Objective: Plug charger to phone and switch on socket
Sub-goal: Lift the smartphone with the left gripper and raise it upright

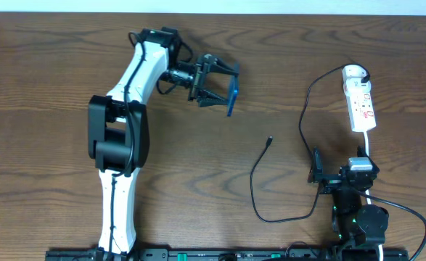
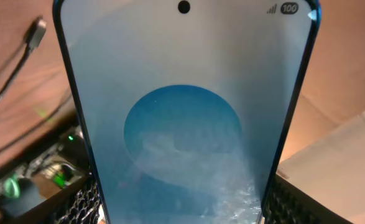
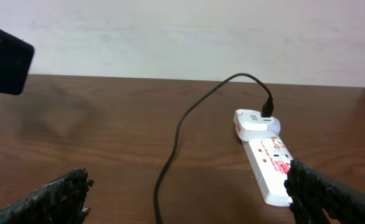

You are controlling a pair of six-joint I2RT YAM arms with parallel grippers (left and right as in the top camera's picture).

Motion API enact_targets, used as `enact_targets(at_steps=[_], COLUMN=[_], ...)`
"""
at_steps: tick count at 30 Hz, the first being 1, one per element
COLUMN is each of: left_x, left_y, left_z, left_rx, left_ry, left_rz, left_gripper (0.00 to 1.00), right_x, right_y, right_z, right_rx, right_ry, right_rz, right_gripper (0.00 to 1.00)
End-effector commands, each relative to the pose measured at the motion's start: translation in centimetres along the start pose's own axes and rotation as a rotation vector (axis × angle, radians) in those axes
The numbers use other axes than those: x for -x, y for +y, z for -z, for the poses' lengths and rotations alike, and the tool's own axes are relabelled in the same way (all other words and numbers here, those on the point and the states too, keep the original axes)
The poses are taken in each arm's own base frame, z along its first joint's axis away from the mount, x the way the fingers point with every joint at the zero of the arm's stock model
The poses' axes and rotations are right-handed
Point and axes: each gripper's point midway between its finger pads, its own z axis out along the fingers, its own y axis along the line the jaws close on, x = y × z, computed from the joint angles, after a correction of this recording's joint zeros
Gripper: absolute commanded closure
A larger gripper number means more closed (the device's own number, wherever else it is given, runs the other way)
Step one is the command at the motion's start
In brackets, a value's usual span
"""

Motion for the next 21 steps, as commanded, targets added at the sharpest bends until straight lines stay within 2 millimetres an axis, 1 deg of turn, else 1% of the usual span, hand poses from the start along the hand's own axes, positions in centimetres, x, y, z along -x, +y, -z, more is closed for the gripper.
enact_targets(at_steps=[1,5,7,11,21], left_x=[-1.9,-2.0,-2.4,-3.5,-5.7], left_y=[-2.4,-2.4,-2.3,-2.5,-3.8], left_z=[1.4,2.2,2.5,2.6,2.8], left_rx=[-0.077,-0.088,-0.091,-0.090,-0.090], left_ry=[0.008,-0.005,-0.007,-0.004,-0.007], left_rz=[-0.018,-0.009,0.007,0.009,-0.025], left_gripper=[0.30,0.30,0.30,0.30,0.30], right_x=[-0.1,-0.1,-0.1,-0.1,-0.1], right_y=[0.1,0.1,0.1,0.1,0.1], right_z=[0.0,0.0,0.0,0.0,0.0], right_rx=[0.004,0.004,0.004,0.004,0.004], right_ry=[0.003,0.003,0.003,0.003,0.003], right_rz=[0.005,0.005,0.005,0.005,0.005], right_gripper=[0.01,0.01,0.01,0.01,0.01])
